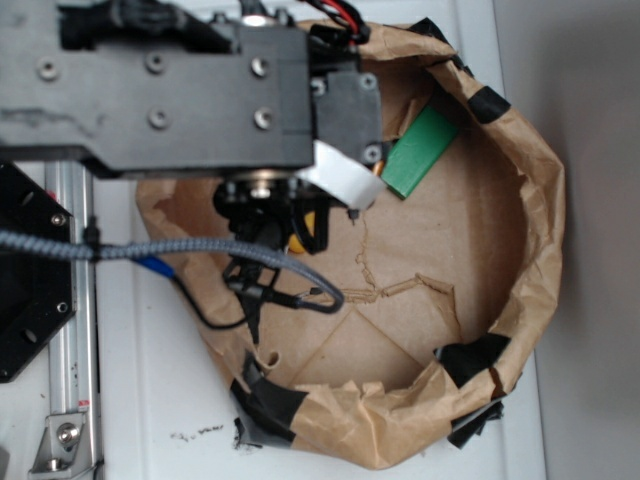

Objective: Grab the white paper.

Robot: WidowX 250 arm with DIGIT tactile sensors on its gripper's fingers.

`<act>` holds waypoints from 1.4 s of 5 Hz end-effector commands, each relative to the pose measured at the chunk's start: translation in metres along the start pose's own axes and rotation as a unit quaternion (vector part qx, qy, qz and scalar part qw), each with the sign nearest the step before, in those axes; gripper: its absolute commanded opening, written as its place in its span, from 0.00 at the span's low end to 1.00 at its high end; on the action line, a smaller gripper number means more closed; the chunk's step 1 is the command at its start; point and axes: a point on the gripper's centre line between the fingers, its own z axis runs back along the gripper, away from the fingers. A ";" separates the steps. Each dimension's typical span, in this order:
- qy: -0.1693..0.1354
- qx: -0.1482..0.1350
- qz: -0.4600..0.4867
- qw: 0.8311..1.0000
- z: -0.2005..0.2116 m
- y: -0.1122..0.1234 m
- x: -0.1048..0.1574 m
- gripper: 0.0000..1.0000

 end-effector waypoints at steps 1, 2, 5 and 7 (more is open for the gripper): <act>-0.016 0.009 0.009 1.000 0.009 0.002 0.005 1.00; -0.016 0.009 0.009 1.000 0.009 0.002 0.005 1.00; 0.001 0.028 -0.075 0.997 -0.078 0.027 -0.046 1.00; 0.004 0.049 -0.081 0.995 -0.097 0.034 -0.039 1.00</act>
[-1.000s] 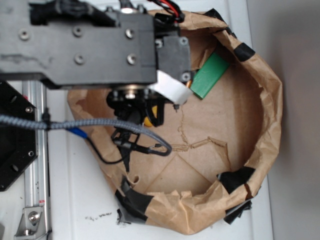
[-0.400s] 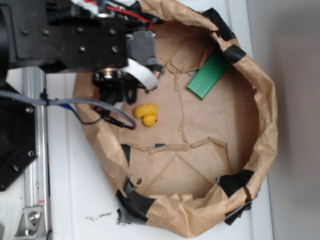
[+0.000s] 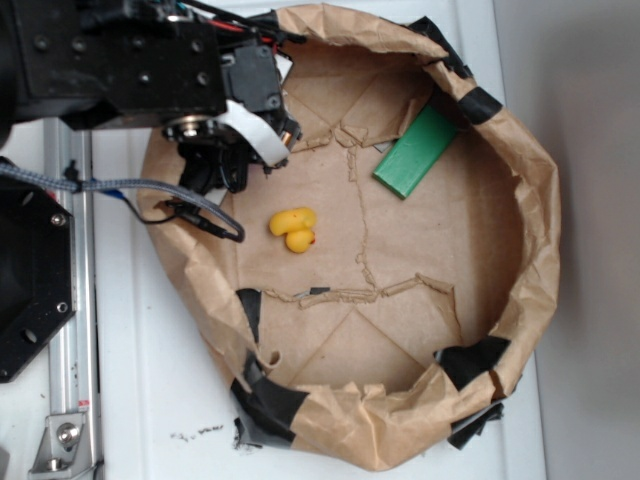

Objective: Grab the white paper.

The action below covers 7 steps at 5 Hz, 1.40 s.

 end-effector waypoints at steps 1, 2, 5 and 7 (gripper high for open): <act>-0.003 0.029 0.002 1.000 -0.033 0.006 0.014 0.24; -0.011 0.016 0.017 1.000 -0.030 0.006 0.014 0.00; -0.126 -0.006 0.078 0.989 0.069 -0.019 0.043 0.00; -0.205 -0.058 0.166 0.963 0.151 -0.034 0.093 0.00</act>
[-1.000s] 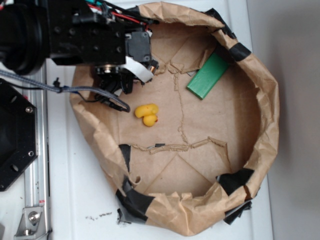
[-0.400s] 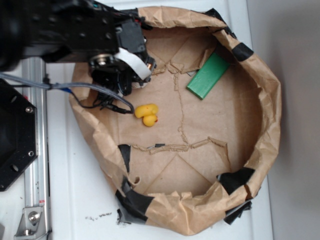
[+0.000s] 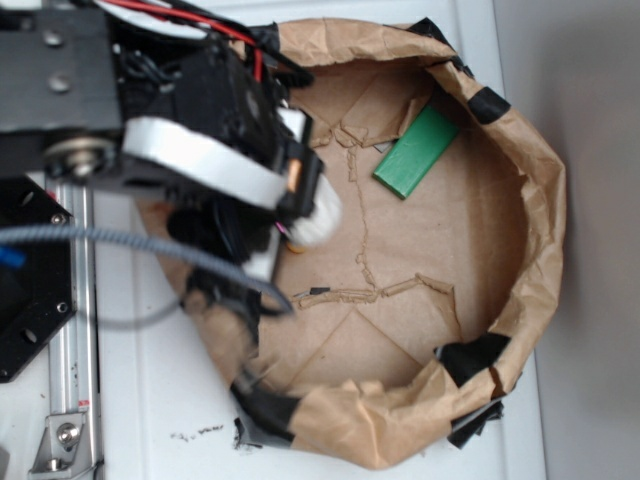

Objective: Grab the white paper.

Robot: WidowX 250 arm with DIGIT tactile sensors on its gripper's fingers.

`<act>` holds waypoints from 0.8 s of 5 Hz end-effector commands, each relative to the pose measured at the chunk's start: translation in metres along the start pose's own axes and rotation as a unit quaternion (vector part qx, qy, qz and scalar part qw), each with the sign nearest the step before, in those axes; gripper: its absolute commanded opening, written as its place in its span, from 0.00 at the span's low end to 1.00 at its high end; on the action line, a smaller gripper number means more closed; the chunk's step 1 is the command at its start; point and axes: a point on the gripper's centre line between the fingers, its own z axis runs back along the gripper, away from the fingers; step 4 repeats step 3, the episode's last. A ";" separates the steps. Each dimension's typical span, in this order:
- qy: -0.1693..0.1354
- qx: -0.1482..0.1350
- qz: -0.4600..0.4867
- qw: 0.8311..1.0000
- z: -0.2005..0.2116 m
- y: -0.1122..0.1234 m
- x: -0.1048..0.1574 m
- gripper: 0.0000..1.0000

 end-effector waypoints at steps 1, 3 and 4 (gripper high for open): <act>0.004 0.029 0.101 0.994 0.013 0.001 0.061 0.00; -0.019 0.074 0.111 0.991 -0.006 0.025 0.057 0.00; -0.019 0.074 0.111 0.991 -0.006 0.025 0.057 0.00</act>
